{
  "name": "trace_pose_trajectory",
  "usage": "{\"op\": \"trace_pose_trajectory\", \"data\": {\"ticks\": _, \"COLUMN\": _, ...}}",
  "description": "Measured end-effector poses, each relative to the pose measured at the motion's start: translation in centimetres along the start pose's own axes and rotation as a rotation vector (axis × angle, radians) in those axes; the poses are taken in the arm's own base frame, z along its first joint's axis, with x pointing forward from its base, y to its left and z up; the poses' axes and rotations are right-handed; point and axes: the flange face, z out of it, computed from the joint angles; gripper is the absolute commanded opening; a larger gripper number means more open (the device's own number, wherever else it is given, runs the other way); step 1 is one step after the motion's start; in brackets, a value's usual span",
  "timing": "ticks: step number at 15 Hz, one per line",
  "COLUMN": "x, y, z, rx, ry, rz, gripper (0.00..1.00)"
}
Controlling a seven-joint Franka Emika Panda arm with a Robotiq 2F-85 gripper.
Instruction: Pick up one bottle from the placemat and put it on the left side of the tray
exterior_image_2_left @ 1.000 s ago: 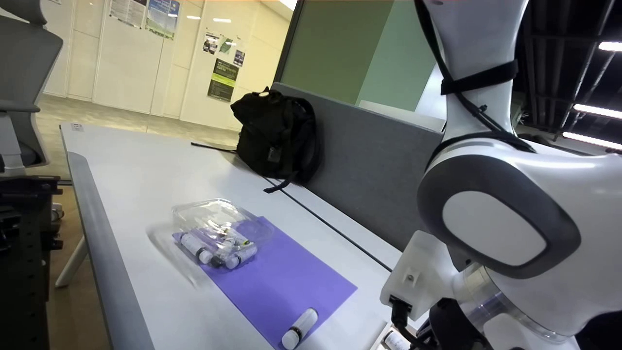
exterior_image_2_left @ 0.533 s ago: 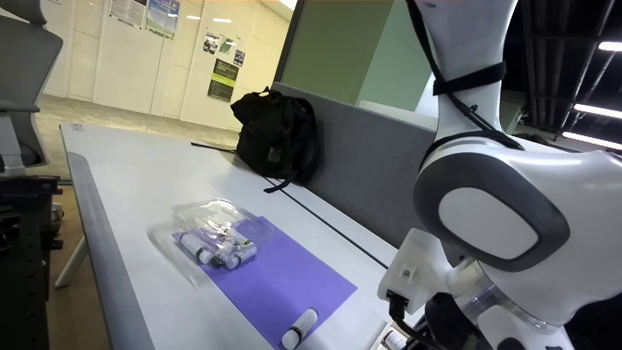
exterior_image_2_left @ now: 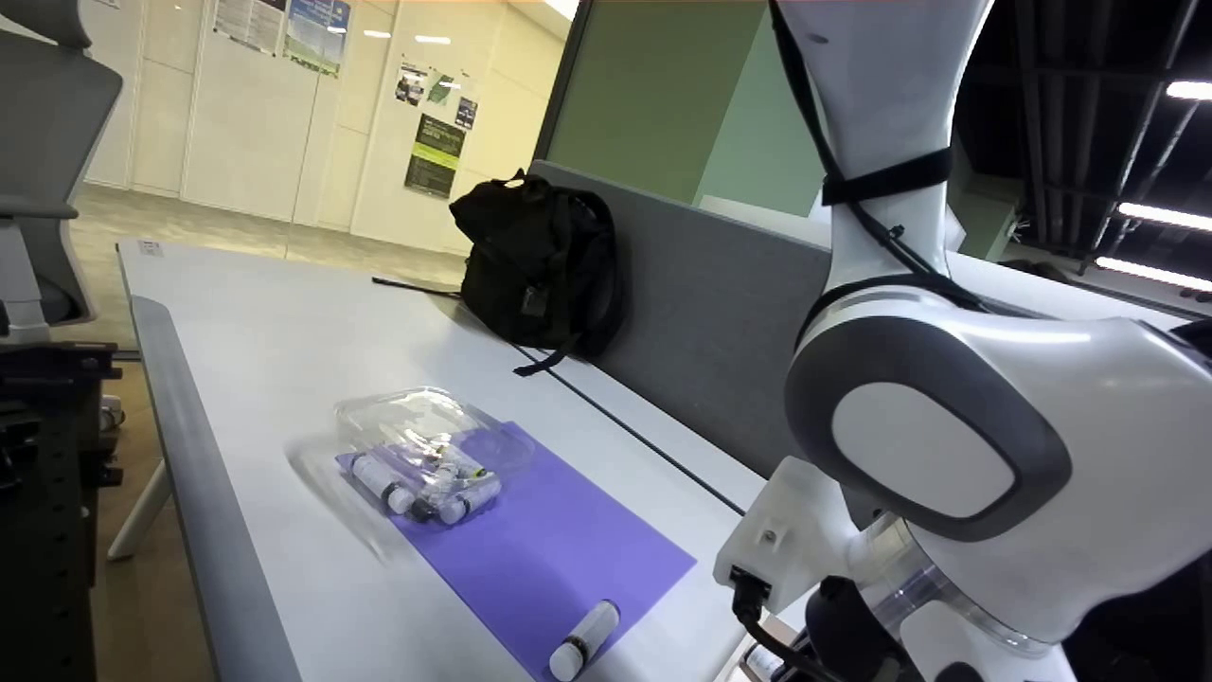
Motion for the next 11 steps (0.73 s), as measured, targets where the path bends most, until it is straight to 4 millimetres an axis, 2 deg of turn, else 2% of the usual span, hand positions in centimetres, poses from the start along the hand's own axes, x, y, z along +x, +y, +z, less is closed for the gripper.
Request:
{"op": "trace_pose_trajectory", "data": {"ticks": 3, "x": 0.2, "y": 0.0, "z": -0.4, "rx": -0.014, "ry": 0.004, "rz": -0.001, "gripper": 0.8}}
{"op": "trace_pose_trajectory", "data": {"ticks": 6, "x": 0.6, "y": -0.6, "z": -2.5, "rx": -0.015, "ry": 0.031, "rz": -0.013, "gripper": 0.98}}
{"op": "trace_pose_trajectory", "data": {"ticks": 11, "x": 1.1, "y": -1.9, "z": -9.1, "rx": -0.022, "ry": 0.049, "rz": -0.04, "gripper": 1.0}}
